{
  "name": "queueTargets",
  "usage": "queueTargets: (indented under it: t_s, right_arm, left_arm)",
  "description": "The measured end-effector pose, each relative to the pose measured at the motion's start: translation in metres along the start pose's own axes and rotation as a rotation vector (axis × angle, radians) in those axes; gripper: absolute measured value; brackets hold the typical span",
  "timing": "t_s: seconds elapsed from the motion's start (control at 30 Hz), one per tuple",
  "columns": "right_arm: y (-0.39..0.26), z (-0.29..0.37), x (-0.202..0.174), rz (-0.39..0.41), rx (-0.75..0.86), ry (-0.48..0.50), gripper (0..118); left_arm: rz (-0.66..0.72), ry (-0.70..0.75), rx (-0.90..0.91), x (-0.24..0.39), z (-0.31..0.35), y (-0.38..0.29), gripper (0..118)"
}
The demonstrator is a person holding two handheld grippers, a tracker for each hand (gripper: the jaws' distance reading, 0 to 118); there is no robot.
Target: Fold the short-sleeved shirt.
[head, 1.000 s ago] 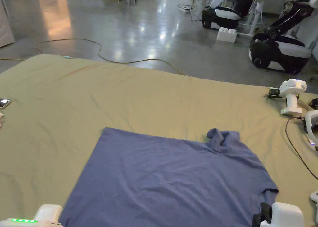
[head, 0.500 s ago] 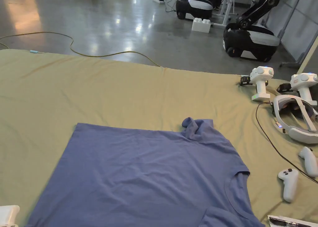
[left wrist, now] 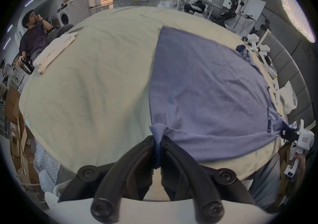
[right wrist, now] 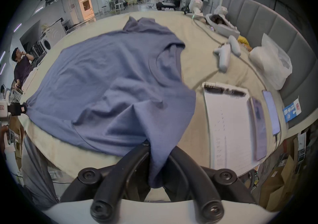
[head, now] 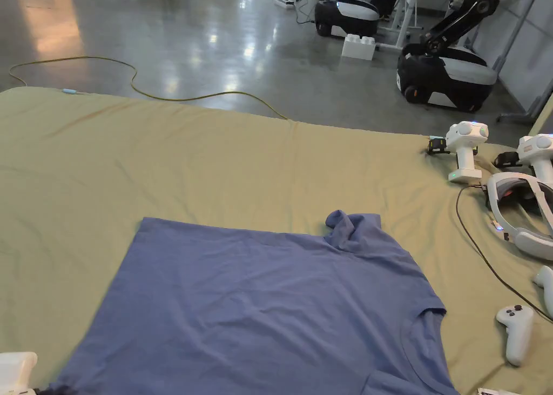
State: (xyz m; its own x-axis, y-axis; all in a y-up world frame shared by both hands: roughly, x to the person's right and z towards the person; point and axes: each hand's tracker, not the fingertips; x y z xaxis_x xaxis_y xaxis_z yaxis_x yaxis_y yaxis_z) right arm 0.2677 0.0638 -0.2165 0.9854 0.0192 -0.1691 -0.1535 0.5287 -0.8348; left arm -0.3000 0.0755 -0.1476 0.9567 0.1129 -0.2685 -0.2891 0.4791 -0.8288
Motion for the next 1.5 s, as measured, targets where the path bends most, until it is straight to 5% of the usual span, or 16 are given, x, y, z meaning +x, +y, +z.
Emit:
queueTargets:
  t_s: [0.33,0.73,0.87,0.93,0.97,1.23,1.5]
  right_arm:
    - [0.122,-0.012,-0.001,0.020,0.100,0.004,6]
    - [0.192,-0.124,0.002,-0.038,-0.042,0.000,7]
    - [0.189,-0.124,-0.002,0.000,-0.038,-0.050,38]
    - [0.186,-0.111,-0.003,0.005,0.030,-0.056,65]
    - [0.185,-0.102,-0.005,-0.002,0.082,-0.048,67]
    - [0.176,-0.010,-0.052,-0.088,0.542,0.002,67]
    - [0.147,0.050,-0.120,-0.029,0.889,-0.031,61]
  left_arm:
    - [0.002,-0.047,0.114,0.002,-0.009,0.118,8]
    - [0.055,-0.020,-0.022,0.012,-0.113,0.187,8]
    - [0.029,0.008,-0.030,0.020,-0.112,0.182,19]
    - [-0.042,0.018,0.020,0.023,-0.099,0.177,37]
    - [-0.063,0.016,0.049,0.025,-0.092,0.175,39]
    - [-0.204,-0.044,0.481,0.065,-0.004,0.145,46]
    - [-0.158,-0.029,0.797,0.106,0.057,0.102,43]
